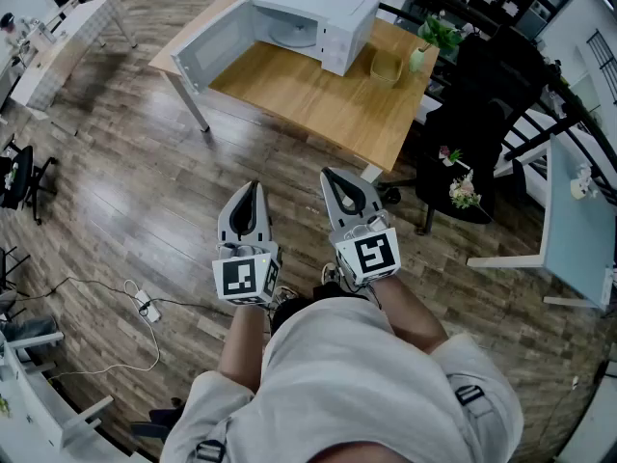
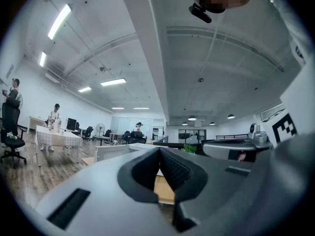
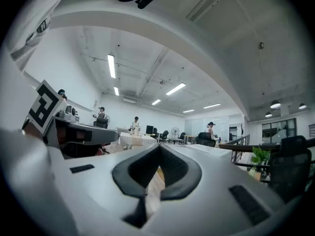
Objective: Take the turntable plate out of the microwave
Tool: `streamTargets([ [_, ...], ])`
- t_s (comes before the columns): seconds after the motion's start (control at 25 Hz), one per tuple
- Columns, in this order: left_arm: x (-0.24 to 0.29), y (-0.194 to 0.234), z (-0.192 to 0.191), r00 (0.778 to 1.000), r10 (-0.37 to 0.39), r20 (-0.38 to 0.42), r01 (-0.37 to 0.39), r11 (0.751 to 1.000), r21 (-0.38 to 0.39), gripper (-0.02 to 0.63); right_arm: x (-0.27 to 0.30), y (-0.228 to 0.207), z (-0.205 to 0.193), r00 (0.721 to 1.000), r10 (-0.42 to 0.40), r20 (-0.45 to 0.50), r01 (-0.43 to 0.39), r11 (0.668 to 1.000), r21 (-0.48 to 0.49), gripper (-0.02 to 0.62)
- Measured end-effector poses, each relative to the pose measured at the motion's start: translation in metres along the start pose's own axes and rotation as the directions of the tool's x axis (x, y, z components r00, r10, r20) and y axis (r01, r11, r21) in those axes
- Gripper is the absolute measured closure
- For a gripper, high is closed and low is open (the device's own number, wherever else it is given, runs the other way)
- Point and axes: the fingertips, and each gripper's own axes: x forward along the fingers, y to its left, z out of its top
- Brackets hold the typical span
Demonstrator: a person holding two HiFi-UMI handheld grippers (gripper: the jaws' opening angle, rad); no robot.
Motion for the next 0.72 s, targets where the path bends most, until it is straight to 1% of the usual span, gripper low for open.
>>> streamTargets([
  [0.16, -0.002, 0.001, -0.006, 1.0, 0.015, -0.017, -0.015, 1.0, 0.005, 0.594, 0.0, 0.004, -0.005, 0.999, 0.037, 0.0, -0.037, 0.999, 0.03, 0.592],
  [0.28, -0.005, 0.004, -0.009, 0.999, 0.02, -0.039, -0.018, 0.999, 0.044, 0.594, 0.004, 0.006, -0.016, 0.999, 0.047, -0.009, -0.046, 0.996, 0.082, 0.592],
  [0.36, -0.005, 0.0, -0.014, 0.998, 0.009, -0.055, -0.006, 0.999, 0.05, 0.594, 0.002, 0.005, -0.022, 0.999, 0.047, -0.017, -0.045, 0.994, 0.102, 0.592],
  [0.48, 0.003, -0.006, -0.021, 0.998, -0.018, -0.058, 0.018, 1.0, 0.013, 0.594, 0.002, 0.0, -0.02, 0.999, 0.045, -0.01, -0.044, 0.996, 0.079, 0.592],
  [0.56, 0.01, -0.009, -0.028, 0.998, -0.016, -0.054, 0.015, 1.0, -0.018, 0.594, 0.004, -0.006, -0.016, 0.999, 0.041, 0.008, -0.041, 0.998, 0.049, 0.592],
  [0.72, 0.016, -0.02, -0.036, 0.998, -0.009, -0.061, 0.005, 0.998, -0.057, 0.594, 0.002, -0.015, -0.012, 0.999, 0.037, 0.029, -0.038, 0.998, 0.046, 0.592],
])
